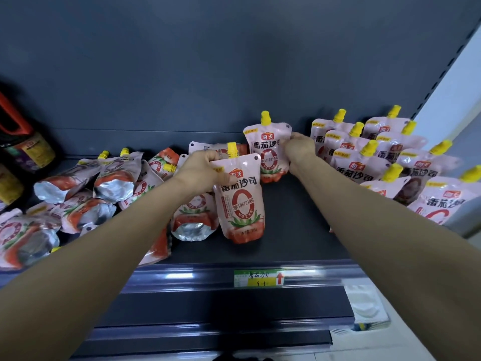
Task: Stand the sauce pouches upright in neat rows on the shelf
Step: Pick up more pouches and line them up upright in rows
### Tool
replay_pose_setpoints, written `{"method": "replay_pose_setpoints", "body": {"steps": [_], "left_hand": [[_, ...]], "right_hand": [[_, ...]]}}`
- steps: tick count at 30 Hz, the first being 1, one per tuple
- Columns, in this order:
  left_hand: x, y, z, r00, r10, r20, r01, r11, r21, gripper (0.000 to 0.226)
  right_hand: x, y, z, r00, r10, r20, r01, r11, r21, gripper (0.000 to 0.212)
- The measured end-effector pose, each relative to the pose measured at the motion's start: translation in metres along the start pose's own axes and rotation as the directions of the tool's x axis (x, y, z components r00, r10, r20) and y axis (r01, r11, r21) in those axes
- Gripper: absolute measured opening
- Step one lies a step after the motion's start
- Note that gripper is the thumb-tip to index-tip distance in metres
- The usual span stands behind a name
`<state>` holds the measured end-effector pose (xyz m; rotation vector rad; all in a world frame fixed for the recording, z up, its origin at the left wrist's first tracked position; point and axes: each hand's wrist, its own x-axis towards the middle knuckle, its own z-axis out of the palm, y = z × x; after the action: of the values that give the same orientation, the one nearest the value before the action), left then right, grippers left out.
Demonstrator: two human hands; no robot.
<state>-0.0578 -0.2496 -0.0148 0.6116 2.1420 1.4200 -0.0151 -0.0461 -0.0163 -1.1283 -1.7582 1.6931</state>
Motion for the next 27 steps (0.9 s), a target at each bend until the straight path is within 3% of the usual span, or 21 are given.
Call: {"method": "replay_pose_setpoints", "body": {"steps": [2, 6, 9, 14, 18, 27], "left_hand": [[0.0, 0.004, 0.002, 0.999, 0.033, -0.018, -0.033, 0.999, 0.018, 0.024], [0.002, 0.009, 0.007, 0.997, 0.072, -0.038, -0.07, 0.996, 0.063, 0.023], [0.006, 0.014, 0.015, 0.993, 0.107, -0.039, -0.103, 0.991, 0.088, 0.022], [0.017, 0.023, 0.034, 0.987, 0.138, -0.083, -0.126, 0.983, 0.136, 0.024], [0.027, 0.03, 0.045, 0.988, 0.138, -0.076, -0.126, 0.982, 0.14, 0.029], [0.042, 0.045, 0.068, 0.977, 0.171, -0.127, -0.144, 0.969, 0.199, 0.038]], "right_hand": [[0.006, -0.002, -0.002, 1.0, -0.012, -0.011, 0.012, 1.0, -0.01, 0.029], [0.024, -0.006, -0.008, 0.991, -0.129, -0.017, 0.117, 0.94, -0.321, 0.031], [0.031, -0.016, -0.013, 0.975, -0.223, 0.016, 0.194, 0.808, -0.556, 0.016], [0.039, -0.032, -0.019, 0.949, -0.309, 0.066, 0.252, 0.614, -0.748, 0.037], [0.043, -0.05, -0.021, 0.946, -0.27, 0.181, 0.307, 0.561, -0.769, 0.04], [0.05, -0.069, -0.032, 0.932, -0.221, 0.286, 0.359, 0.467, -0.808, 0.034]]}}
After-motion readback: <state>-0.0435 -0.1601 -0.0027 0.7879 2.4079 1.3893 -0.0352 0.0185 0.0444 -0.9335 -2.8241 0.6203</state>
